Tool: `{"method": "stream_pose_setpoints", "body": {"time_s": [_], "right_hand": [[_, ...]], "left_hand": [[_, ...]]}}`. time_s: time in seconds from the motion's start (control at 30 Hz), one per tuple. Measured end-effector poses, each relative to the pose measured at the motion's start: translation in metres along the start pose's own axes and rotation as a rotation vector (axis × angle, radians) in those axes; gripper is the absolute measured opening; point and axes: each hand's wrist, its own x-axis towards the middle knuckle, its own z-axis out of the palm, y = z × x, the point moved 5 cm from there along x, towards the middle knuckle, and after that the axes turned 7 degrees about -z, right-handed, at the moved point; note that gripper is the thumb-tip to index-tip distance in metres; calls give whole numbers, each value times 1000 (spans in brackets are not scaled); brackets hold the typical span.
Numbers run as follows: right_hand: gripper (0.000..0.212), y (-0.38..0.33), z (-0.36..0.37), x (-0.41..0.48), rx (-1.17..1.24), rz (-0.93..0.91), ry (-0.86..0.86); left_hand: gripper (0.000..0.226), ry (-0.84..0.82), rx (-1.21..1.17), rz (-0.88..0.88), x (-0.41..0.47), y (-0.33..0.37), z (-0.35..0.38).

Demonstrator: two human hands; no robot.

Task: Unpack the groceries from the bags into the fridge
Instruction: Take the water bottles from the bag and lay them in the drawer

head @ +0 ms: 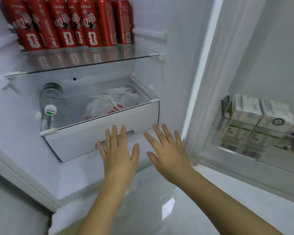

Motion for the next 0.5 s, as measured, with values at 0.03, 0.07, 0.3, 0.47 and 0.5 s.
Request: {"method": "stream_pose_setpoints", "body": {"time_s": [0.03, 0.07, 0.3, 0.47, 0.5], "right_hand": [[59, 1, 1, -14, 4, 2, 10], [59, 2, 2, -28, 13, 6, 19], [54, 26, 1, -147, -23, 161, -67], [56, 46, -13, -264, -71, 351, -137], [56, 50, -17, -291, -83, 402, -146]], "left_hand": [[66, -23, -6, 12, -9, 3, 6], [67, -44, -21, 26, -19, 8, 12], [66, -288, 34, 185, -109, 54, 44], [71, -428, 166, 297, -196, 105, 66], [71, -457, 170, 338, -218, 118, 69]]}}
